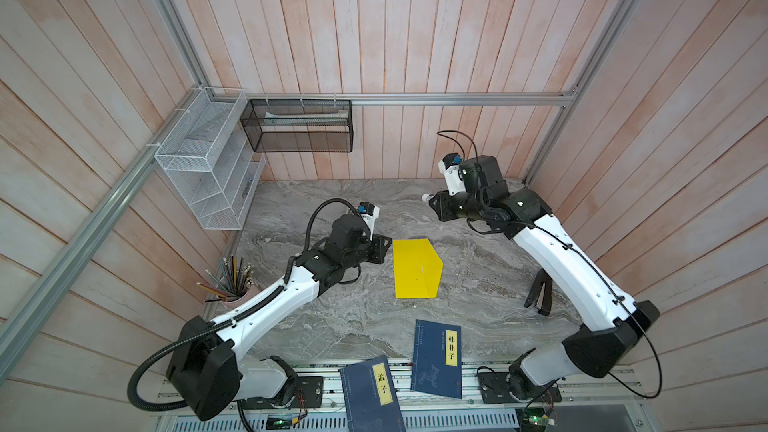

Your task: Place the letter into the envelope and seal it

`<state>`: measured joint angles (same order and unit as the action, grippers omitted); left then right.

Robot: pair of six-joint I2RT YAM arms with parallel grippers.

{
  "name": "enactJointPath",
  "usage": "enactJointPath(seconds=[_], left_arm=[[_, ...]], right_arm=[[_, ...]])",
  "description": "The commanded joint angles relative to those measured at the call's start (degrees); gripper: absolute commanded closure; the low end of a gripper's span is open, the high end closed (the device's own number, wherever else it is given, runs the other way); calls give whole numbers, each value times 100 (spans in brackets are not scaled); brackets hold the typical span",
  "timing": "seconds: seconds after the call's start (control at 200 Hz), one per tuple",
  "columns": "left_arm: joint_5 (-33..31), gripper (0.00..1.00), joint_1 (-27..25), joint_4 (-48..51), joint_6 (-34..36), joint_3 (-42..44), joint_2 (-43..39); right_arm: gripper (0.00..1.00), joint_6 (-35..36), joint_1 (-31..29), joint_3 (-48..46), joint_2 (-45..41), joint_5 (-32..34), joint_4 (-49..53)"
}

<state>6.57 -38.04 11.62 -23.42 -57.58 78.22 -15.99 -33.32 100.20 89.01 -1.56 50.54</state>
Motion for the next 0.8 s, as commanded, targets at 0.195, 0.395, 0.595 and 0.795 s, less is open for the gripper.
enactJointPath(seconds=[0.195,0.395,0.595,0.795], left_arm=[[-154,86,-345,-902,180,510,766],[110,95,-396,-1390,67,651,1221],[316,100,-414,-1751,-55,665,1762],[415,100,-415,-1990,-171,603,2163]], right_arm=[[100,-373,140,341,1004,-929,1812],[100,-741,135,399,1466,-763,2080],[100,-848,107,297,1810,-668,2102],[100,-959,69,262,2051,-512,1953]])
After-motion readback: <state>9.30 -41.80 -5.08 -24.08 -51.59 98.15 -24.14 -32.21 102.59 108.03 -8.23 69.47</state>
